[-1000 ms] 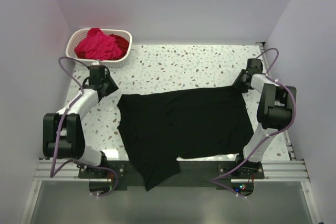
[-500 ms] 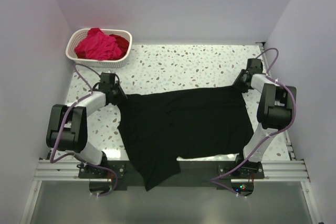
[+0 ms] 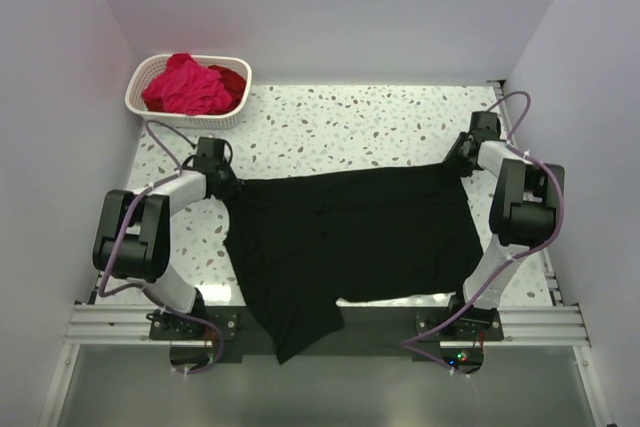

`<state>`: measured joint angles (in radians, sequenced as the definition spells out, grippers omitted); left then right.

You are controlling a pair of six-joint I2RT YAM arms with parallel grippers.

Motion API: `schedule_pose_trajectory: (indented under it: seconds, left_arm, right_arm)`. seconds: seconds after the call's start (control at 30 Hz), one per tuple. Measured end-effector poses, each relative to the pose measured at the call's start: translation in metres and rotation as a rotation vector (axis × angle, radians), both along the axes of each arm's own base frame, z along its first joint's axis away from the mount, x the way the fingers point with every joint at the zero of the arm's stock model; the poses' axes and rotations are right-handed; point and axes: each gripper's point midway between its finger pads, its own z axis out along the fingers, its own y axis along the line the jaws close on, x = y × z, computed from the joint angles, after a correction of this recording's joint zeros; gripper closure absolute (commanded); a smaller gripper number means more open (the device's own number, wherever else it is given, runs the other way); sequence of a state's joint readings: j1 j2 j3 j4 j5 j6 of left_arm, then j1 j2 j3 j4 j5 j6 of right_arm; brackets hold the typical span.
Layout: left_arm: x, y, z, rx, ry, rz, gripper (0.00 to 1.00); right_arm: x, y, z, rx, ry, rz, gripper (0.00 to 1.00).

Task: Fold and stack the t-shirts
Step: Fold the tshirt

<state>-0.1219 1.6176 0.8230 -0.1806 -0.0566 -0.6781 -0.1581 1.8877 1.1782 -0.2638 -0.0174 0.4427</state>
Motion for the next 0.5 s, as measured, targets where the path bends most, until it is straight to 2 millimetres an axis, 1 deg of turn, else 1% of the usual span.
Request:
schedule_pose_trajectory:
  seconds: [0.13,0.2,0.3,0.37,0.5]
  left_arm:
    - [0.017,0.016,0.001,0.033,0.002,0.032,1.0]
    - [0.027,0.019,0.0,0.048,0.003,0.025,1.0]
    - [0.041,0.019,-0.001,0.065,-0.001,-0.004,0.91]
    - [0.05,0.019,-0.002,0.075,-0.007,-0.023,0.86]
    - [0.066,0.019,-0.001,0.088,-0.021,-0.042,0.8]
  right_arm:
    - [0.002,0.0,0.0,0.0,0.001,0.003,0.68]
    - [0.004,0.001,0.0,0.003,0.001,0.006,0.67]
    - [0.006,0.001,0.0,0.004,0.0,0.012,0.67]
    - [0.008,0.001,0.0,0.005,0.001,0.016,0.67]
    - [0.017,0.0,0.001,0.003,-0.001,0.02,0.66]
